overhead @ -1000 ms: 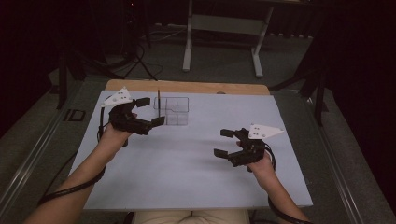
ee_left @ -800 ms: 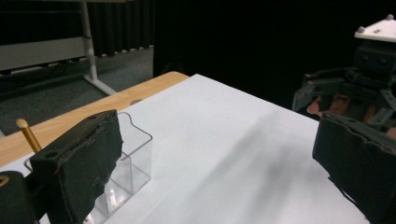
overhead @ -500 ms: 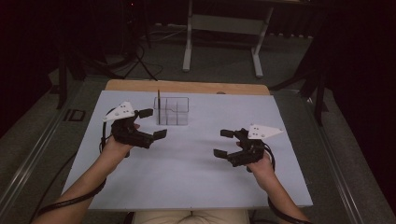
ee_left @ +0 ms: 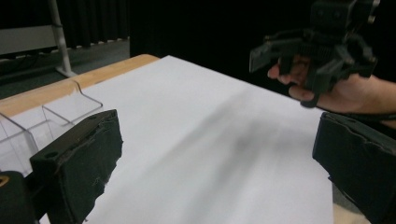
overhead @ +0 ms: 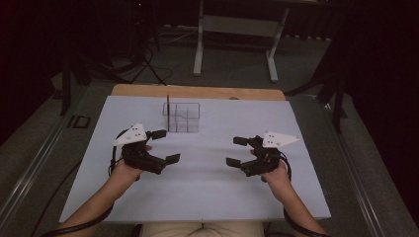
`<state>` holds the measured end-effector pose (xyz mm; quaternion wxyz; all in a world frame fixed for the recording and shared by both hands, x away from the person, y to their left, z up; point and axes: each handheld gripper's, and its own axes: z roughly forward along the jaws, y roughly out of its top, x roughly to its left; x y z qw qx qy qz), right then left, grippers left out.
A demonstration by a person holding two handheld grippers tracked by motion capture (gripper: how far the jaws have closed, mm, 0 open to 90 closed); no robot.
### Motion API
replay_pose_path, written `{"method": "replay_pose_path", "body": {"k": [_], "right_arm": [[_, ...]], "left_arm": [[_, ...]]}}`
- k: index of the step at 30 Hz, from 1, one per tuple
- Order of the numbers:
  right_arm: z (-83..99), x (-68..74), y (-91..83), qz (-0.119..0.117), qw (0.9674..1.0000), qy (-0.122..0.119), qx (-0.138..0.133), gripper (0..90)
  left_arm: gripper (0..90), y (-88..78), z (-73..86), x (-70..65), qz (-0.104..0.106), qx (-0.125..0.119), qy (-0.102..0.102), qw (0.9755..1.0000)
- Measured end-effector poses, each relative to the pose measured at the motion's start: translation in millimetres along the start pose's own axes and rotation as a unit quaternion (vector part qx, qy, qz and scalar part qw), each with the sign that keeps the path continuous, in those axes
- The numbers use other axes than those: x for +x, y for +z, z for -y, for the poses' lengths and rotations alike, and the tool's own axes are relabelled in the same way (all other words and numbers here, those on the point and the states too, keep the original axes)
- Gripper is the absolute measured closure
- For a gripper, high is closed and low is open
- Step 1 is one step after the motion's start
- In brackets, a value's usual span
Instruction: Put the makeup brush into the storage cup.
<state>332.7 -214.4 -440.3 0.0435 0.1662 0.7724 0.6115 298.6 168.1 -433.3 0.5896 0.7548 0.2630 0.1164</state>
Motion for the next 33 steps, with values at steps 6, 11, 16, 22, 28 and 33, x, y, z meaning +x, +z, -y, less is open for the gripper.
{"method": "replay_pose_path", "body": {"k": [6,11,16,22,28,33], "right_arm": [[0.8,-0.5,0.7,0.001,1.0000,0.000,0.003,16.4],[1.2,-0.5,1.2,0.001,1.0000,-0.001,0.004,16.4],[1.6,-0.8,1.4,0.002,1.0000,-0.002,0.006,16.4],[1.8,-0.7,1.4,0.002,1.0000,-0.002,0.006,16.4],[2.4,-0.7,2.0,0.001,1.0000,-0.001,0.007,16.5],[2.5,-0.4,2.2,0.001,1.0000,-0.002,0.007,16.4]], "left_arm": [[2.4,-0.9,10.3,-3.8,0.002,0.003,-0.002,1.0000],[2.4,-2.4,18.4,-7.2,0.005,0.007,-0.005,1.0000],[2.4,-2.7,26.3,-10.4,0.011,0.007,-0.009,0.9999],[2.4,-2.8,35.2,-13.0,0.008,0.015,-0.011,0.9998],[2.4,-2.7,45.1,-14.1,-0.003,0.023,-0.004,0.9997],[2.4,-5.0,51.7,-13.3,-0.008,0.015,-0.009,0.9998]]}}
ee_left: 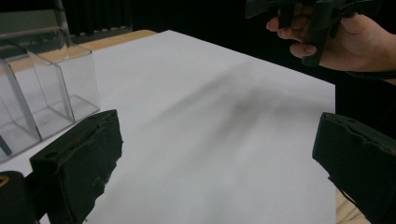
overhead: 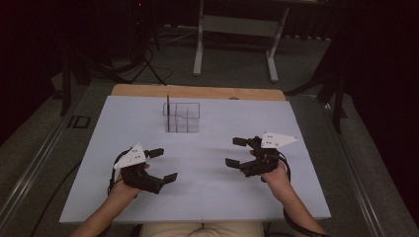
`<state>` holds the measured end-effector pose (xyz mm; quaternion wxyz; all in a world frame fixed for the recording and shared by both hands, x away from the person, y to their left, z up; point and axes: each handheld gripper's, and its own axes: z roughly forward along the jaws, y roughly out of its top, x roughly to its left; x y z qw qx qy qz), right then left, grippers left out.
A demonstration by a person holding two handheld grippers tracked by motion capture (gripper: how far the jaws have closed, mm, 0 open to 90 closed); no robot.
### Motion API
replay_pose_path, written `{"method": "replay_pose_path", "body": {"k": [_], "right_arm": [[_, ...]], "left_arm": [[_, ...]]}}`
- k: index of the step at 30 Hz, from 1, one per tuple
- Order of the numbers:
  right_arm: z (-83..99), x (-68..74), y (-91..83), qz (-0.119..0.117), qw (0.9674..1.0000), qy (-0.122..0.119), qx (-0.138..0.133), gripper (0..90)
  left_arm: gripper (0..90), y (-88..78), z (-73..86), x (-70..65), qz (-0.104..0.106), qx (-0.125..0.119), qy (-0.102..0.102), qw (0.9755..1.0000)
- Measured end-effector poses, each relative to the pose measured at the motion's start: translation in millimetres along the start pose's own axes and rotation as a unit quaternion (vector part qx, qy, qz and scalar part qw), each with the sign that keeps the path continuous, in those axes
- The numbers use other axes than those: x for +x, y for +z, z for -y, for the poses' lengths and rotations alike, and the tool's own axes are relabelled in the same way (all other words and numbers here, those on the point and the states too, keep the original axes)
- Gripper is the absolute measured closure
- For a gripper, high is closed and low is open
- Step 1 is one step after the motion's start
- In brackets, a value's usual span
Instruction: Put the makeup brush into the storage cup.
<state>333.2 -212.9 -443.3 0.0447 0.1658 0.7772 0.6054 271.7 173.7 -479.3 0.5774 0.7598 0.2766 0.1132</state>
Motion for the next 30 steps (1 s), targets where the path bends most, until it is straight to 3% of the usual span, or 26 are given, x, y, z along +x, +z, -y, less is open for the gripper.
{"method": "replay_pose_path", "body": {"k": [6,8,14,30], "right_arm": [[0.2,0.0,-0.2,0.001,1.0000,-0.001,0.001,16.4],[0.6,0.3,0.2,0.001,1.0000,-0.003,0.003,16.5],[2.0,1.0,1.3,0.000,1.0000,-0.005,0.007,16.5],[5.3,-1.8,0.9,0.003,0.9999,-0.004,0.012,16.5]], "left_arm": [[2.4,-1.0,5.0,1.0,-0.005,-0.004,-0.007,1.0000],[2.4,0.5,10.6,0.0,-0.010,0.007,0.003,0.9999],[2.4,3.4,17.1,-1.4,-0.008,0.017,0.008,0.9998],[2.4,4.6,18.9,-3.4,-0.013,0.009,0.006,0.9999]]}}
